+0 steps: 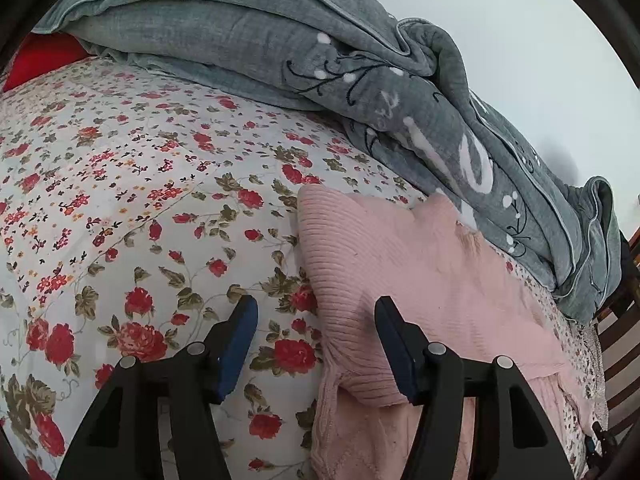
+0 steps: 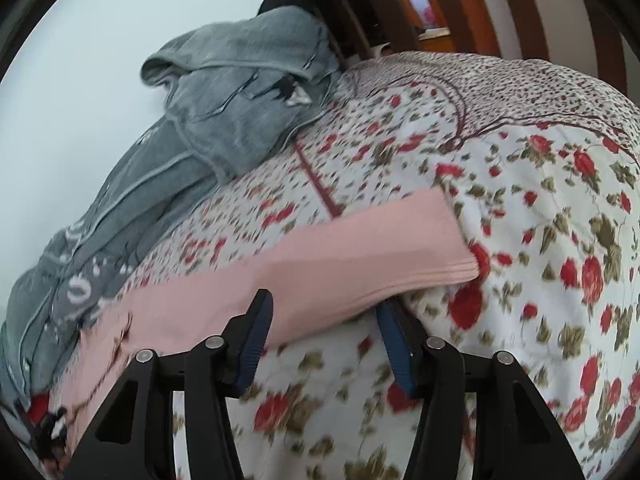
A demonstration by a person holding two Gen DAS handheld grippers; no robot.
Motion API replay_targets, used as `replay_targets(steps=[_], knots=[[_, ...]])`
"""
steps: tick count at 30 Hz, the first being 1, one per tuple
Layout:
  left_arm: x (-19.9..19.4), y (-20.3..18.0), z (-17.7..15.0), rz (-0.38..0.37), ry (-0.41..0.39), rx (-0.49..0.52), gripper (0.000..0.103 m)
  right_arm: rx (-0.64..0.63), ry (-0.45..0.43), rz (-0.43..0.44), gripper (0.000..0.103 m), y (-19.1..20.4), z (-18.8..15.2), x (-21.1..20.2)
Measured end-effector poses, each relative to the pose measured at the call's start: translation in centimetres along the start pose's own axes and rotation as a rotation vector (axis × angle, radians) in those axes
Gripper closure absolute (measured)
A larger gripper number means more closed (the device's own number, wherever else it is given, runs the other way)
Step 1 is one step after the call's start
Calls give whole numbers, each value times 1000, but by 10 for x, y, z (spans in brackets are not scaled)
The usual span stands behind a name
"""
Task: Fold small clothes
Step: 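Grasp the other sleeve cuff with the right gripper and fold it across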
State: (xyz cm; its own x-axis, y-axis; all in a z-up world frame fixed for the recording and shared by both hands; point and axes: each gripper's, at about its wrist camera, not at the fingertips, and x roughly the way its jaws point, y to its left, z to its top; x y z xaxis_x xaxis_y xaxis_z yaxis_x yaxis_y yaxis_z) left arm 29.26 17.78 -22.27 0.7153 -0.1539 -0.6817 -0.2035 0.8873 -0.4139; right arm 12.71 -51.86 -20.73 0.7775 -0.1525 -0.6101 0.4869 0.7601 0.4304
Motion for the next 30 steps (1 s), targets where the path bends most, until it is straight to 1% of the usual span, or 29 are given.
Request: replay_targets(steps=[1,2,3,5,7,10,13,16,19,20,22,26,28,30], knots=[[0,1,0,-6,0,-4,44,13,-7,-5,59,-2,3,1],[0,2,0,-9,1,-9,44,28,-12,-13,67,-6,5,3],[0,2,1,-12,1,-12,44,41,-15,-23,80,-9,8,5],[0,3,1,-12,2,-12,44,47,-19,-36,97,-13,12,8],[0,3,1,-11,1,-11,44,42,-33,-32,97,-13,14,7],[0,3,1,-14,2,-18,44,-12,-80,-59,97,1,21,-3],[-2,5,1,-18,0,-30,44,-79,-131,-79,97,25,31,-17],[-7,9,1,-30,0,-63,44,-153,-169,-89,97,58,42,-29],[-12,16,1,-55,5,-102,44,-227,-213,-77,97,97,50,-41],[-14,18,1,-60,7,-111,44,-256,-229,-64,97,116,51,-46],[-18,22,2,-57,9,-119,43,-295,-246,-45,97,143,52,-51],[-29,32,6,10,-10,-104,43,-385,-263,13,97,213,42,-56],[-35,39,9,43,-22,-104,43,-434,-262,47,97,252,30,-56],[-42,52,15,58,-32,-128,42,-485,-251,83,97,295,10,-54]])
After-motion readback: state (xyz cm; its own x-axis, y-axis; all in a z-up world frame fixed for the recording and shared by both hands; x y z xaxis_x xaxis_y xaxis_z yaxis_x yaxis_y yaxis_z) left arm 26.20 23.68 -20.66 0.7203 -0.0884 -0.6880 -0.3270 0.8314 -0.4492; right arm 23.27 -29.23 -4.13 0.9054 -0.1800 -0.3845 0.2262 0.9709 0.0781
